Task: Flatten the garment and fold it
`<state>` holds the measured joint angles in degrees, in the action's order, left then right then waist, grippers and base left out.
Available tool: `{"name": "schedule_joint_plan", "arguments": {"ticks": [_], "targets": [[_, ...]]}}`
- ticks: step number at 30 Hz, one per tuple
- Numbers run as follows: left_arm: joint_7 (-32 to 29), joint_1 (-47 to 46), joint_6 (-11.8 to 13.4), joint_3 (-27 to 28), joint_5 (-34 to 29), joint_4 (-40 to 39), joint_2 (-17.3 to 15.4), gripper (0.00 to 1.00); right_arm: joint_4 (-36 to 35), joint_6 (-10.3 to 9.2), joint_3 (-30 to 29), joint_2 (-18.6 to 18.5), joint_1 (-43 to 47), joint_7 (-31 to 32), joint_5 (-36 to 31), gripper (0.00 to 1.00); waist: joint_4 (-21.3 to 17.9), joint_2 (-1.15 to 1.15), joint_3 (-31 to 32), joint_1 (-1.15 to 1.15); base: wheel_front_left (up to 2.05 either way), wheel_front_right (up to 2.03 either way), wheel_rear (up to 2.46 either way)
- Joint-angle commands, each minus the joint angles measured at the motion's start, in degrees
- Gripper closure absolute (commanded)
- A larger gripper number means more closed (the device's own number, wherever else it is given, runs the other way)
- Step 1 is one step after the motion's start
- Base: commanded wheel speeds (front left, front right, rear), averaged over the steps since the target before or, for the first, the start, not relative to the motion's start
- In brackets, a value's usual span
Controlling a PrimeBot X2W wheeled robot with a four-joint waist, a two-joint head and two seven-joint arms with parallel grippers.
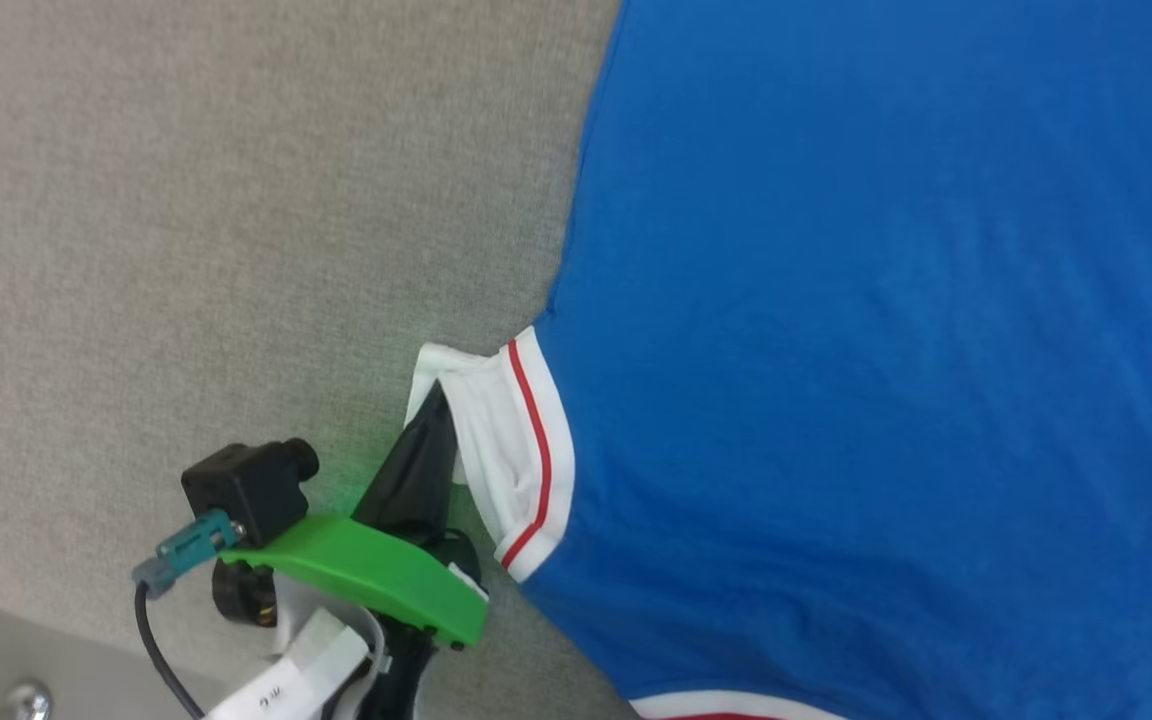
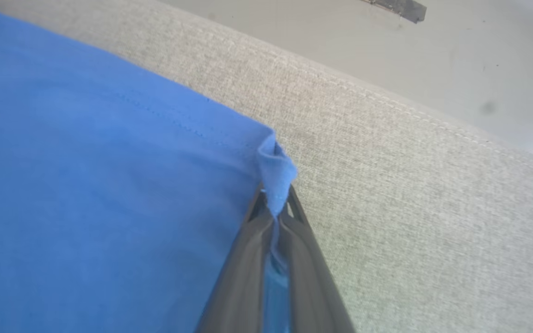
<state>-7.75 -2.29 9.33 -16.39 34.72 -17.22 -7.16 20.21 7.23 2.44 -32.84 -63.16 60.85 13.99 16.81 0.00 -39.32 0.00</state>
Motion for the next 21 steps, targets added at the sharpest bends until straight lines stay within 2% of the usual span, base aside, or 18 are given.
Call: {"name": "schedule_joint_plan", "arguments": {"ticks": [1,5,11,18,21], "targets": [[-0.99,-0.39,1.19,1.04,-0.13,2.0,-1.04,1.0,0.03,0.25,-0.94,0.53,1.34,-1.84,0.03,1.0,-2.81,0.0,5.48,0.0,0.0,0.0,0.0],[-2.22,-0.11,1.95,1.84,-0.52,1.99,-2.47,1.0,-1.06,0.25,-2.11,0.49,3.13,-6.48,1.61,1.0,-5.06,0.0,11.32,0.0,0.0,0.0,0.0],[-4.04,1.71,3.31,2.89,-0.56,1.55,-4.12,1.0,-5.17,0.25,-2.97,-2.15,10.97,-10.06,5.54,1.0,-9.26,0.0,19.31,0.0,0.0,0.0,0.0],[-5.77,4.13,4.64,3.33,-0.73,1.37,-5.5,1.0,-14.0,0.25,-6.22,-3.3,30.75,-9.61,11.01,1.0,-14.21,0.0,26.05,0.0,0.0,0.0,0.0],[-6.41,4.67,4.96,3.34,-0.76,1.74,-5.94,1.0,-17.87,0.25,-8.6,-1.66,40.51,-9.57,12.18,1.0,-15.44,0.0,27.82,0.0,0.0,0.0,0.0]]}}
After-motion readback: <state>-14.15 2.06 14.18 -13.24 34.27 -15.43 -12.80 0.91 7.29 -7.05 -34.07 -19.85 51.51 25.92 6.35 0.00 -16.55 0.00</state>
